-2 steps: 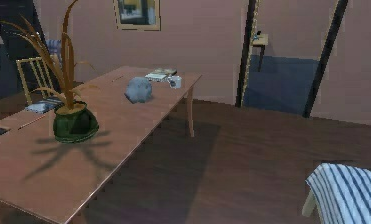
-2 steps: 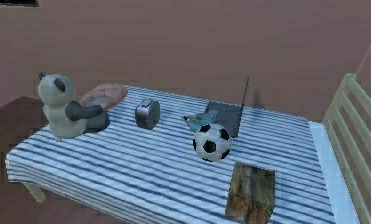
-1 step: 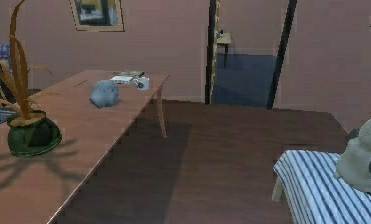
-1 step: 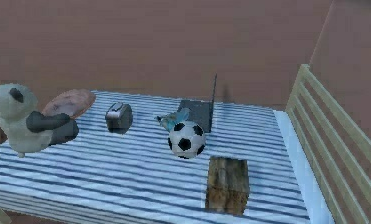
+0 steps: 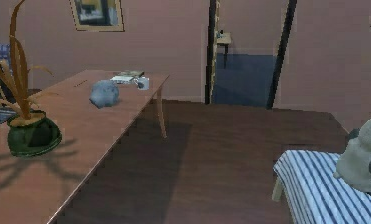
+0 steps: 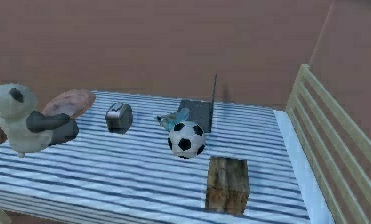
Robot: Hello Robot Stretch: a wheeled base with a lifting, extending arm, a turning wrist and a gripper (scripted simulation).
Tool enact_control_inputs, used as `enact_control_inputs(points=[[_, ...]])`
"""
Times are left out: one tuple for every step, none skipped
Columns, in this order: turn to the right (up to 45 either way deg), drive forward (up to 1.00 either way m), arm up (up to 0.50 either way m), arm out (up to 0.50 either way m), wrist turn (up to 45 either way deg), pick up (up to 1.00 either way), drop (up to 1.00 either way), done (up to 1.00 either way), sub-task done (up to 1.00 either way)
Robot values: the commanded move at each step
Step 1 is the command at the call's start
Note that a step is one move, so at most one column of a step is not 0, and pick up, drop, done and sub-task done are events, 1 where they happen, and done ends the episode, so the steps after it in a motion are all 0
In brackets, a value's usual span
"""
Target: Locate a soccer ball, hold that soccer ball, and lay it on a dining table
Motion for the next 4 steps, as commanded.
enact_control_inputs(points=[[0.0, 0.0, 0.24, 0.0, 0.0, 0.0, 0.0, 0.0, 0.0], [0.0, 0.0, 0.0, 0.48, 0.0, 0.0, 0.0, 0.0, 0.0], [0.0, 0.0, 0.0, 0.0, 45.0, 0.0, 0.0, 0.0, 0.0], [0.0, 0.0, 0.0, 0.0, 45.0, 0.0, 0.0, 0.0, 0.0]])
